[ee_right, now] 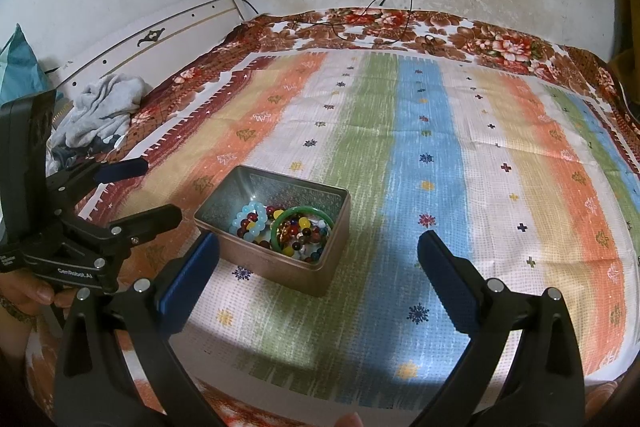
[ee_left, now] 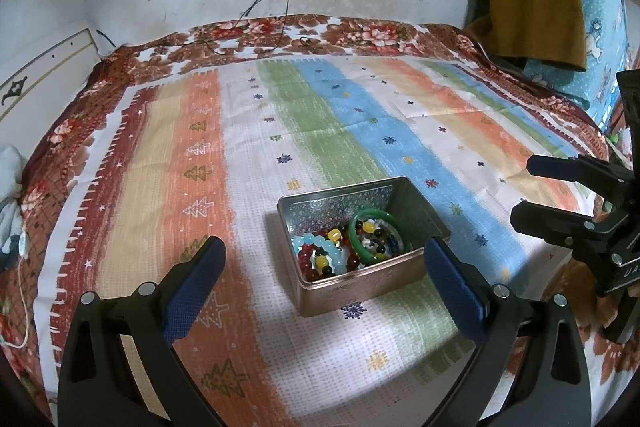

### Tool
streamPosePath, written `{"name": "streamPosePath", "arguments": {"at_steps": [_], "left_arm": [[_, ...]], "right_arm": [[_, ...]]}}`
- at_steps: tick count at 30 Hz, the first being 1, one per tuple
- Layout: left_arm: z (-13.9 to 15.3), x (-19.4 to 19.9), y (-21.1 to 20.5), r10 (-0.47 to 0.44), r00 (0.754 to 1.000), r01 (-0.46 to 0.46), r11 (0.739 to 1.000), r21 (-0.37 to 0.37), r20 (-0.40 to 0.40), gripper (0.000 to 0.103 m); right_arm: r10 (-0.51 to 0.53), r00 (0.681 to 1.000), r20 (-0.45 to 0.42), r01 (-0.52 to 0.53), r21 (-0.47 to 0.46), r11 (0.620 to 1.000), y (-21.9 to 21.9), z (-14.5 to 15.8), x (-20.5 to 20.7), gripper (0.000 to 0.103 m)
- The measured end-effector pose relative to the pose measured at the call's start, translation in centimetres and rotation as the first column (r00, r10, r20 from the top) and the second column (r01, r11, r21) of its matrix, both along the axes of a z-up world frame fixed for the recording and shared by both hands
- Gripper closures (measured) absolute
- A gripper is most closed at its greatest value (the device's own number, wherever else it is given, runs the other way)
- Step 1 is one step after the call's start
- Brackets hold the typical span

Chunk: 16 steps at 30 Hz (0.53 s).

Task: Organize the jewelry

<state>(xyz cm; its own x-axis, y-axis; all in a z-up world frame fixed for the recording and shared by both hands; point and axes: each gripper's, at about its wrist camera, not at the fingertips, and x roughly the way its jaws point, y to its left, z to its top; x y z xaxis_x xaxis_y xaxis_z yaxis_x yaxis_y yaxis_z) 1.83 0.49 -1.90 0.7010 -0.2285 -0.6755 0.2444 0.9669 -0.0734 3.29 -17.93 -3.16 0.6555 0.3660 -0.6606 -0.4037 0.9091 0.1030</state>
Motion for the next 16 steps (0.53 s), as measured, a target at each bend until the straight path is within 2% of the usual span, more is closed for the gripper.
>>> {"name": "streamPosePath", "arguments": {"at_steps": [16], "left_arm": [[-0.29, 0.31, -0.1, -0.016, 1.0, 0.016, 1.0, 0.012, -0.024, 0.006]], "right_arm": [[0.001, 1.0, 0.0, -0.001, -0.001, 1.0, 0.06, 0.02, 0.04, 0.005]]}}
